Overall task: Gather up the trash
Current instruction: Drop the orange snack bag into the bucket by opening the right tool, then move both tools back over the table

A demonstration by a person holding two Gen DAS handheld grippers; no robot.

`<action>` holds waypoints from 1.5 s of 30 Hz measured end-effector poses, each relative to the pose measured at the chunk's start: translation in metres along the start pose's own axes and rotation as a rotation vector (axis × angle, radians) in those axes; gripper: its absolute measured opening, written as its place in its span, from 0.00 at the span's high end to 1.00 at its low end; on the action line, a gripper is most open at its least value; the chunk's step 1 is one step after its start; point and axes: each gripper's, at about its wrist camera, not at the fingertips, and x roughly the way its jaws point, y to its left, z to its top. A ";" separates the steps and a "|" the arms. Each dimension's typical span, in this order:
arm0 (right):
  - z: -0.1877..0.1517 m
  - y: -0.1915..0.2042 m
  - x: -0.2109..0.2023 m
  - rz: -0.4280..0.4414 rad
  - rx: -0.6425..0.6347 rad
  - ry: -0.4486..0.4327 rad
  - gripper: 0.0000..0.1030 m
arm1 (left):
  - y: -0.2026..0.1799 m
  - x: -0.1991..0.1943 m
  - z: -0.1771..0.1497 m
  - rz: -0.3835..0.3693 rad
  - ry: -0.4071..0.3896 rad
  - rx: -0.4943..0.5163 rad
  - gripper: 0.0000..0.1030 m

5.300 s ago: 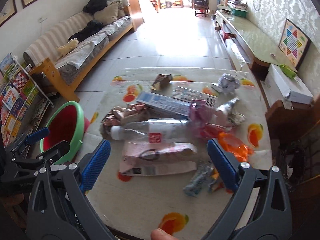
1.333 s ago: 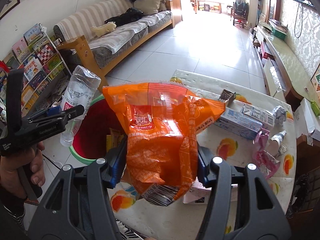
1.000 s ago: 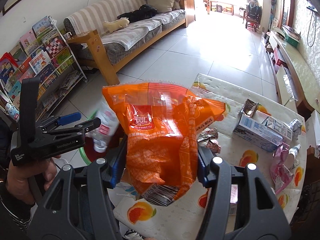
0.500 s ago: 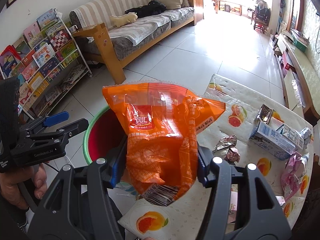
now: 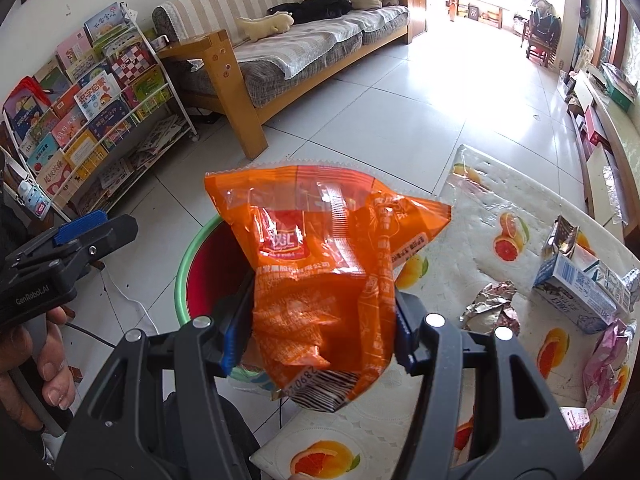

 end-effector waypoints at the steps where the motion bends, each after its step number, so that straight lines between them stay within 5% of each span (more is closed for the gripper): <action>1: 0.000 0.002 0.003 0.001 -0.004 0.005 0.45 | 0.003 0.000 0.000 0.001 0.002 -0.004 0.21; 12: 0.001 0.015 0.031 0.008 -0.028 0.051 0.43 | 0.013 -0.005 -0.005 -0.004 -0.010 -0.034 0.21; 17: 0.003 0.019 0.036 -0.016 -0.031 0.052 0.11 | 0.010 -0.008 -0.006 -0.005 -0.022 -0.032 0.21; 28: -0.001 0.010 0.027 -0.022 -0.008 0.035 0.06 | 0.004 -0.010 -0.004 -0.010 -0.028 -0.035 0.14; 37: -0.018 -0.022 -0.032 -0.051 0.043 -0.066 0.06 | -0.036 -0.018 -0.002 -0.087 -0.038 0.032 0.14; 45: -0.060 -0.102 -0.105 -0.153 0.164 -0.136 0.06 | -0.118 -0.033 -0.010 -0.211 -0.037 0.167 0.14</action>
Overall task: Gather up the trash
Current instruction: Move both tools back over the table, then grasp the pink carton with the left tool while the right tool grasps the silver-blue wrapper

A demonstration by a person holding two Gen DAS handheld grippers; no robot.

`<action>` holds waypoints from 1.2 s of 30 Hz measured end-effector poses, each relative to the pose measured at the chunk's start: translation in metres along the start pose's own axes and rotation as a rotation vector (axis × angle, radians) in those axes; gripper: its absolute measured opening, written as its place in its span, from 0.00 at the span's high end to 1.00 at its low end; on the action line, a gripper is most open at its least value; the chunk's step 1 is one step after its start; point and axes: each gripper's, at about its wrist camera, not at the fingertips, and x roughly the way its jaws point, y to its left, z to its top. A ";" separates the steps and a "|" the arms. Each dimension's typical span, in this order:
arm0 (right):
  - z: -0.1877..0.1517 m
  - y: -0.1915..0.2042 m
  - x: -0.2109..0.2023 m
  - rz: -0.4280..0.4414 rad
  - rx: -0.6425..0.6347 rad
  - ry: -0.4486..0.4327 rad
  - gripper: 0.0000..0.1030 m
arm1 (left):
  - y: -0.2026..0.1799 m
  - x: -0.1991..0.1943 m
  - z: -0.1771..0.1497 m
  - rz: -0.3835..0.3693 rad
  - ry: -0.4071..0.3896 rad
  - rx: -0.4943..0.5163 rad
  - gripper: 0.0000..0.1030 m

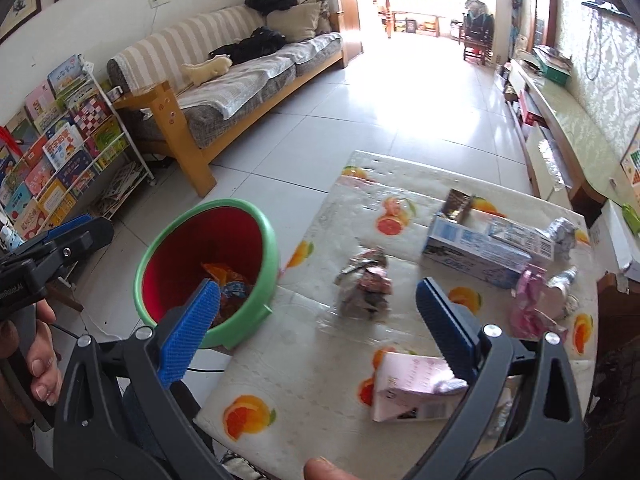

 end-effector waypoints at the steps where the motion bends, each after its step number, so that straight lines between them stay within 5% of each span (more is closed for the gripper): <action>1: -0.004 -0.015 -0.007 -0.021 0.017 -0.005 0.06 | -0.012 0.001 0.000 -0.018 0.005 0.019 0.14; 15: -0.091 -0.185 -0.089 -0.250 0.293 -0.015 0.06 | -0.184 0.051 -0.040 -0.237 0.162 0.335 0.14; 32: -0.148 -0.224 -0.068 -0.211 0.396 0.083 0.06 | -0.264 0.162 -0.122 -0.146 0.475 0.777 0.14; 36: -0.150 -0.221 -0.056 -0.189 0.393 0.108 0.06 | -0.270 0.186 -0.127 -0.132 0.523 0.804 0.14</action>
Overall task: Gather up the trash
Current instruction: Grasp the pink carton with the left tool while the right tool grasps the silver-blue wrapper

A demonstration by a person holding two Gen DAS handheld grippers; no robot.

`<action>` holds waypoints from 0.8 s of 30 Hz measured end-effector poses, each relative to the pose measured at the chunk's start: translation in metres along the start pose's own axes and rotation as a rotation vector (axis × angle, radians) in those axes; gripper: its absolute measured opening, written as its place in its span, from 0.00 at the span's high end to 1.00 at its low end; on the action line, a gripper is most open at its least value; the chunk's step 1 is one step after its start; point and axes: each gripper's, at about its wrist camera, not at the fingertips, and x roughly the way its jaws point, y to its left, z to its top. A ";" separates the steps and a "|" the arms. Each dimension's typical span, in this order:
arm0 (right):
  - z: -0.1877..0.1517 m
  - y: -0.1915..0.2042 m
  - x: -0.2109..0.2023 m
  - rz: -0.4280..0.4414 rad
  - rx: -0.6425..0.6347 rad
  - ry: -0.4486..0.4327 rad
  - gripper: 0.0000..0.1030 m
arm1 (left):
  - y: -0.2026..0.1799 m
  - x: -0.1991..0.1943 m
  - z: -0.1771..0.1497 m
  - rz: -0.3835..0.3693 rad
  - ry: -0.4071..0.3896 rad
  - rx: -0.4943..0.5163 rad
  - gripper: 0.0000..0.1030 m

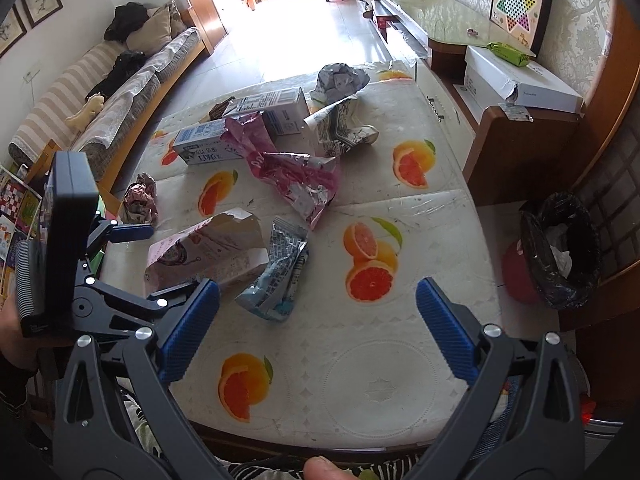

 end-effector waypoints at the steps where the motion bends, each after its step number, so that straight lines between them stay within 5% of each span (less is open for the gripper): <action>1: -0.001 0.000 0.003 0.002 0.001 0.007 0.06 | 0.001 0.005 0.001 -0.002 0.012 0.000 0.14; 16: -0.001 -0.012 0.026 0.013 0.052 0.061 0.06 | 0.004 0.031 0.015 -0.136 0.078 0.087 0.11; 20: 0.000 -0.011 0.025 0.012 0.051 0.059 0.06 | -0.008 0.041 0.014 -0.089 0.088 0.161 0.08; 24: 0.001 -0.011 0.028 0.008 0.055 0.066 0.06 | -0.005 0.044 0.017 -0.090 0.079 0.113 0.16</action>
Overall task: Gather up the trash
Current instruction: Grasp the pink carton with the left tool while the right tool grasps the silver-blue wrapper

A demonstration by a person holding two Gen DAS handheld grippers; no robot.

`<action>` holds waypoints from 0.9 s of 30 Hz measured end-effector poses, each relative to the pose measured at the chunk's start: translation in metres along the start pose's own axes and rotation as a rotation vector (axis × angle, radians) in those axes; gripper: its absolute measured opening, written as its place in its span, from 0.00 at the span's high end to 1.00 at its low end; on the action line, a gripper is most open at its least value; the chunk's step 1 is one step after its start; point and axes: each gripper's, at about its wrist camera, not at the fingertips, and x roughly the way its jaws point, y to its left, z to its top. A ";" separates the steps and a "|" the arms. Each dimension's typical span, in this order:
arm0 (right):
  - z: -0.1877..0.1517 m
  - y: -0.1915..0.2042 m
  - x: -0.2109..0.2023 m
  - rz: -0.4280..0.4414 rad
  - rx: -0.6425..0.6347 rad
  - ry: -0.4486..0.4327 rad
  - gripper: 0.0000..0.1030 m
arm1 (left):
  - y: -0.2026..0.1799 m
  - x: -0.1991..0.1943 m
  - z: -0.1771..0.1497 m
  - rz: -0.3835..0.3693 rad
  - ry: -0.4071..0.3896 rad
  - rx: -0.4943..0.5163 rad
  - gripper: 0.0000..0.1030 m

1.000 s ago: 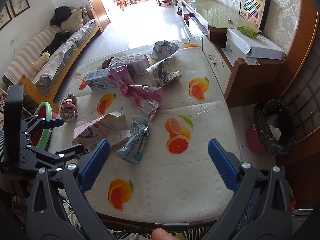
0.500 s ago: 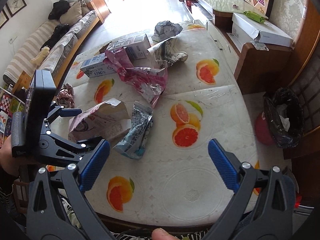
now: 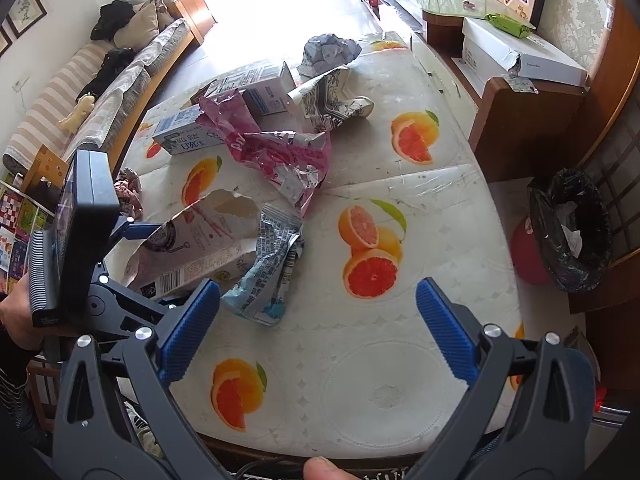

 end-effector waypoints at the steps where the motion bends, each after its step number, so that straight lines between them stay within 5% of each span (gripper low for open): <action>1: 0.000 0.001 0.001 0.002 0.000 0.002 0.06 | 0.002 -0.001 -0.003 -0.005 -0.008 -0.015 0.18; 8: 0.004 0.016 0.016 0.022 -0.030 0.023 0.06 | 0.019 -0.021 -0.028 0.011 -0.062 -0.128 0.31; 15: 0.007 0.029 0.043 0.020 -0.023 0.070 0.07 | 0.044 -0.056 -0.054 -0.005 -0.169 -0.310 0.31; 24: 0.003 0.048 0.077 -0.036 -0.070 0.119 0.29 | 0.051 -0.096 -0.082 -0.023 -0.262 -0.412 0.31; 27: 0.004 0.055 0.078 -0.055 -0.100 0.106 0.45 | 0.048 -0.100 -0.082 -0.027 -0.281 -0.426 0.31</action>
